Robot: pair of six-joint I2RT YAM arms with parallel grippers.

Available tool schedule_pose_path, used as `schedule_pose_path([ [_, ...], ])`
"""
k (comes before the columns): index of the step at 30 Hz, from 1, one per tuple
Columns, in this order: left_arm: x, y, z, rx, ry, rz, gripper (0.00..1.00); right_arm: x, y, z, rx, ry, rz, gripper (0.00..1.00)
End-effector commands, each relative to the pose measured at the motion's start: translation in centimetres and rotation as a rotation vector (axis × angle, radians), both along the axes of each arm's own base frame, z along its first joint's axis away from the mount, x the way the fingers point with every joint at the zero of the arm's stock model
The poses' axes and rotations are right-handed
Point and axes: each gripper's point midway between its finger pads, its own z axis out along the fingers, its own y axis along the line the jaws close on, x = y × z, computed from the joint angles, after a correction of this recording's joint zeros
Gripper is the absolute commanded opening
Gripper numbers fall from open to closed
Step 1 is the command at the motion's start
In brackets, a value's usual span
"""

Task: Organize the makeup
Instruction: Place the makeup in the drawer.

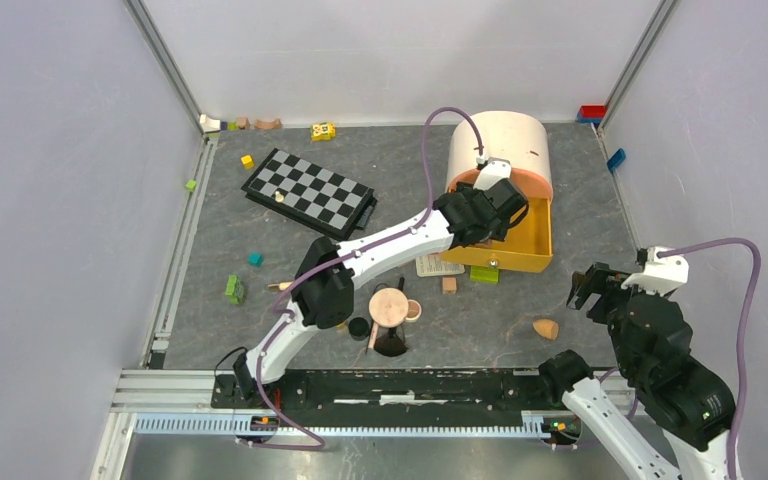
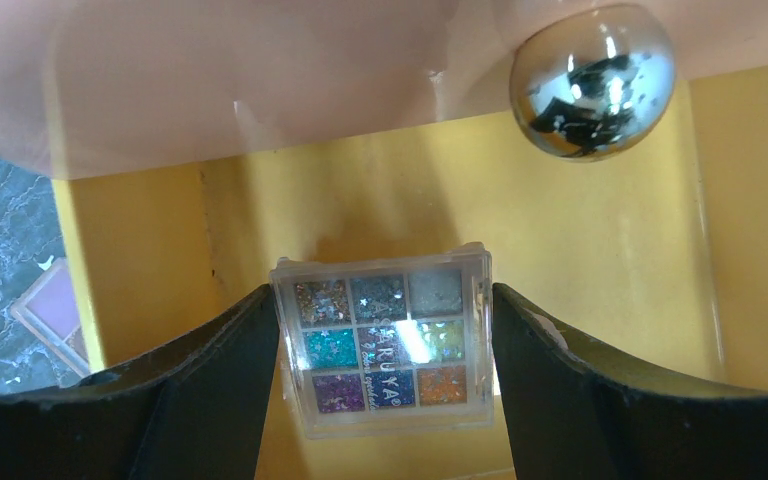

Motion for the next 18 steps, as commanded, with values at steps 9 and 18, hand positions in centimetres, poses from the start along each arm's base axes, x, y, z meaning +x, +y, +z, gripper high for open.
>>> schedule_pose_path([
  [9, 0.6, -0.5, 0.2, 0.009, -0.026, 0.013, 0.58, -0.3, -0.5, 0.3, -0.006, -0.021, -0.013, 0.84],
  [18, 0.3, -0.9, 1.7, -0.028, -0.023, -0.013, 0.78, -0.2, -0.3, 0.1, -0.003, -0.018, -0.006, 0.84],
])
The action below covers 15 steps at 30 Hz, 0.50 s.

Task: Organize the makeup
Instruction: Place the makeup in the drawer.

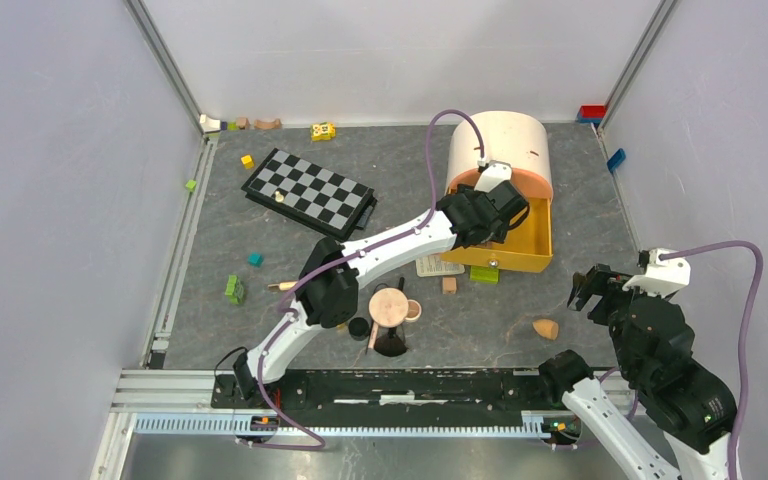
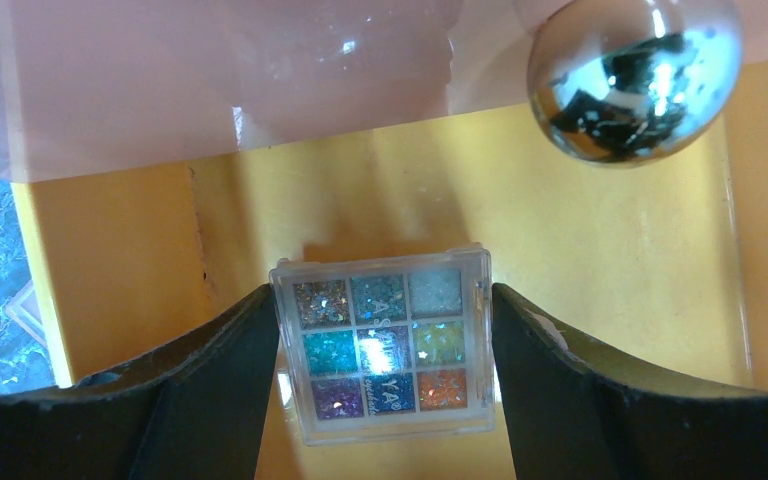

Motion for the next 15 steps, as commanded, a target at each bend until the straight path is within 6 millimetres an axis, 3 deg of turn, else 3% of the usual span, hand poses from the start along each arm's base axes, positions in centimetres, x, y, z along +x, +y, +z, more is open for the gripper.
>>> schedule_pose_path([
  [1, 0.2, -0.8, 3.4, -0.064, -0.039, -0.015, 0.79, 0.0, -0.2, 0.2, -0.003, -0.014, -0.01, 0.84],
  [8, 0.0, -1.0, 5.8, -0.107, -0.054, -0.031, 0.87, 0.2, 0.2, 0.2, 0.007, -0.013, 0.006, 0.85],
  [10, 0.0, -0.9, 6.2, -0.111, -0.057, -0.034, 0.93, 0.2, 0.2, 0.2, 0.01, -0.013, 0.007, 0.85],
  [15, -0.2, -0.9, 7.7, -0.137, -0.066, -0.045, 0.94, 0.2, 0.3, 0.4, 0.014, -0.018, 0.011, 0.85],
])
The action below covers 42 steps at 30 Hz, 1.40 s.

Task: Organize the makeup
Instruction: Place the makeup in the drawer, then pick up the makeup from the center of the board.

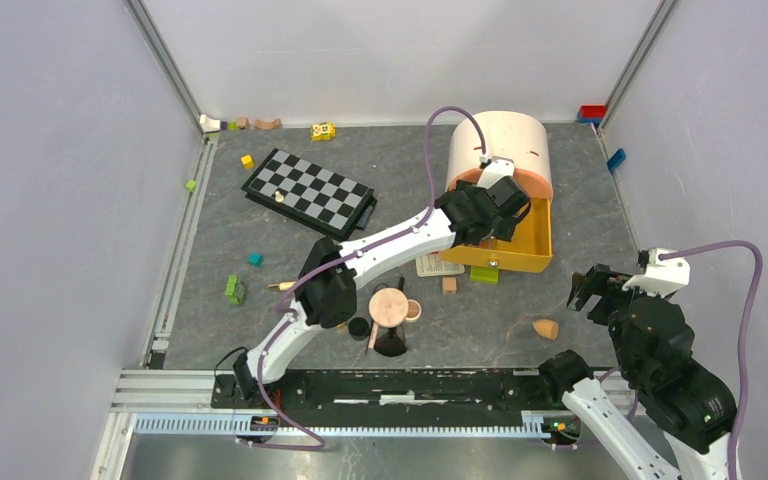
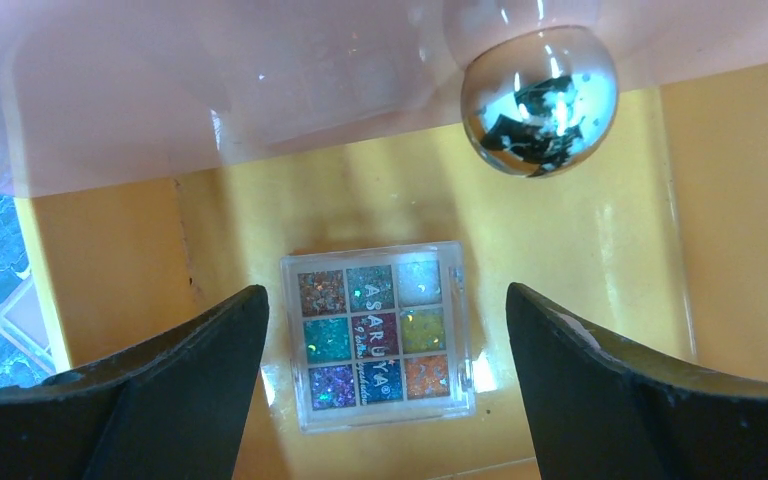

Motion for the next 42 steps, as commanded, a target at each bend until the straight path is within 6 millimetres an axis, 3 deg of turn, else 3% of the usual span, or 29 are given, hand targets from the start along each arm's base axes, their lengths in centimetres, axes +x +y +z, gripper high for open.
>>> schedule_pose_path([
  [1, -0.2, -0.1, 7.1, -0.109, -0.074, -0.026, 0.94, 0.2, 0.2, 0.5, 0.012, -0.021, 0.006, 0.85],
  [7, -1.3, -0.7, 12.7, -0.182, -0.13, -0.098, 0.93, 0.4, 0.4, 0.3, 0.013, -0.02, 0.011, 0.85],
  [13, -3.4, 0.3, 17.4, -0.209, -0.195, -0.133, 0.9, 0.7, 0.8, -0.1, 0.017, -0.013, 0.021, 0.84],
  [16, -4.7, 3.0, 19.0, -0.149, -0.268, -0.092, 0.89, 0.6, 0.8, 0.0, 0.017, -0.011, 0.023, 0.85],
  [21, -5.5, 10.3, 19.6, -0.138, -0.323, 0.041, 0.88, 0.6, 0.5, -0.1, 0.002, -0.006, 0.014, 0.85],
  [24, -5.0, 15.2, 17.8, -0.15, -0.289, 0.152, 0.88, 0.8, 0.5, -0.3, -0.006, 0.001, 0.012, 0.85],
  [27, -3.8, 19.1, 13.8, -0.142, -0.204, 0.247, 0.87, 1.0, 0.6, -0.3, -0.007, -0.003, 0.011, 0.85],
  [30, -3.0, 21.1, 8.5, -0.093, -0.116, 0.315, 0.85, 1.1, 0.7, -0.4, 0.002, -0.005, 0.007, 0.85],
  [35, -1.5, 20.9, 1.2, -0.081, 0.02, 0.374, 0.81, 1.0, 1.0, -1.1, 0.015, 0.012, 0.016, 0.86],
  [42, 2.0, 19.6, -5.1, -0.128, 0.15, 0.486, 0.77, 0.4, 0.6, -1.3, 0.023, 0.012, 0.01, 0.86],
])
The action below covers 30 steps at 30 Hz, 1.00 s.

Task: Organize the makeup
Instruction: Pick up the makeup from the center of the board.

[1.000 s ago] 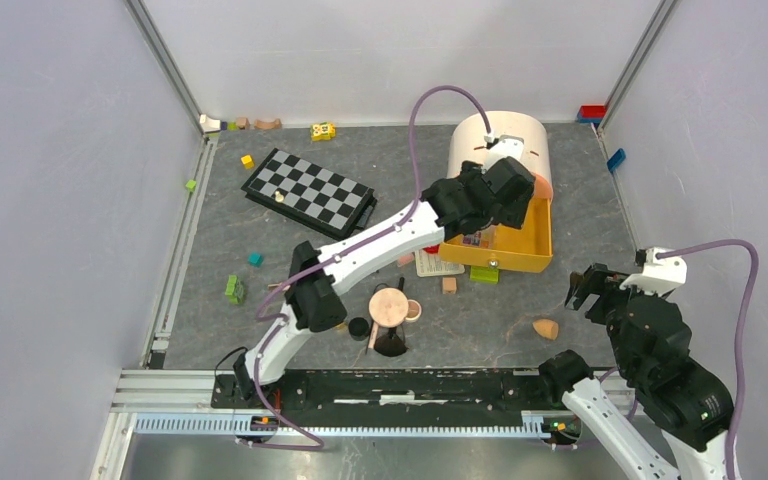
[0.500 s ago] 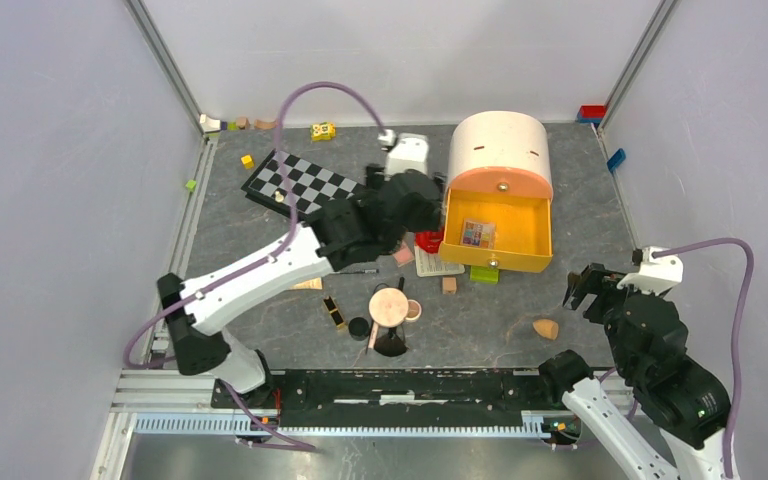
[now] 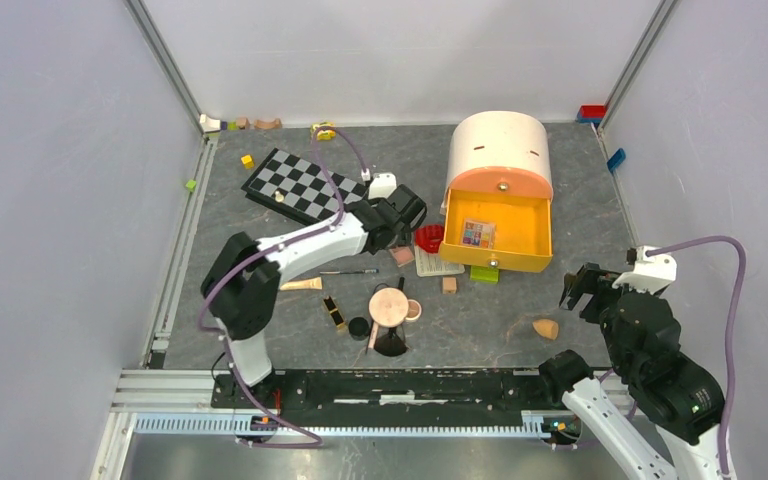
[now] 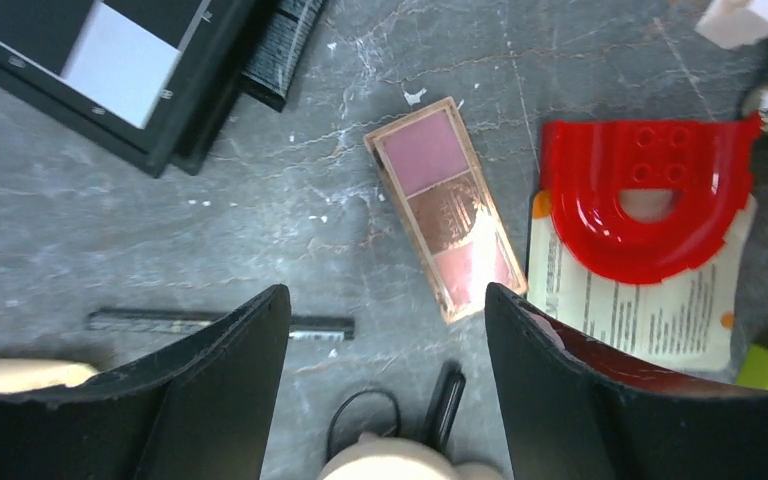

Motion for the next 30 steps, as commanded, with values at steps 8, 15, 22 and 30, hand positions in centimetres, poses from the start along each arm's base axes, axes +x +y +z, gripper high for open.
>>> schedule_pose_path([
  [8, 5.3, -2.2, -4.4, -0.247, 0.05, 0.249, 0.77, -0.6, -0.4, 0.3, 0.015, -0.017, -0.015, 0.86],
  [15, 6.6, -3.2, -5.7, -0.253, 0.066, 0.279, 0.79, -0.4, -0.5, 0.0, -0.002, -0.008, -0.017, 0.86],
  [22, 6.3, -2.7, -7.2, -0.196, 0.1, 0.292, 0.79, -0.2, -0.4, -0.5, -0.011, -0.002, -0.016, 0.87],
  [30, 5.3, -2.0, -9.3, -0.15, 0.144, 0.295, 0.72, 0.0, -0.2, -0.6, -0.012, -0.002, -0.007, 0.87],
])
